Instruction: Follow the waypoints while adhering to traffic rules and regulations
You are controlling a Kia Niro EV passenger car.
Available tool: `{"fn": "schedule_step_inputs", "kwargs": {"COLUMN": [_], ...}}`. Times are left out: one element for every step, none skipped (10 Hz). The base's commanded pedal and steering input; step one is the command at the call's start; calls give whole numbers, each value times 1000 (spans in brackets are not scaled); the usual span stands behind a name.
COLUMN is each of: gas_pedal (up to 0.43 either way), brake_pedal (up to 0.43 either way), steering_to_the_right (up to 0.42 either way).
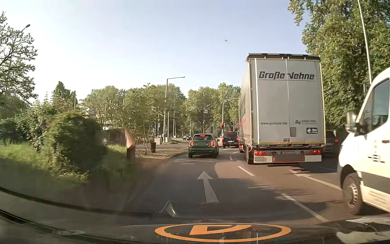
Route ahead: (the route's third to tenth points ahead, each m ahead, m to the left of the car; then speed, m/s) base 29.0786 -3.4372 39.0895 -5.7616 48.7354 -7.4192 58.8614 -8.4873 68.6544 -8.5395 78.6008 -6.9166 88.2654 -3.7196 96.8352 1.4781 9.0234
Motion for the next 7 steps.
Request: {"fn": "schedule_step_inputs", "kwargs": {"gas_pedal": [0,0,0,0,0,0,0], "brake_pedal": [177,177,189,207,232,244,244], "steering_to_the_right": [-31,-33,-37,-39,-41,-41,-41]}}
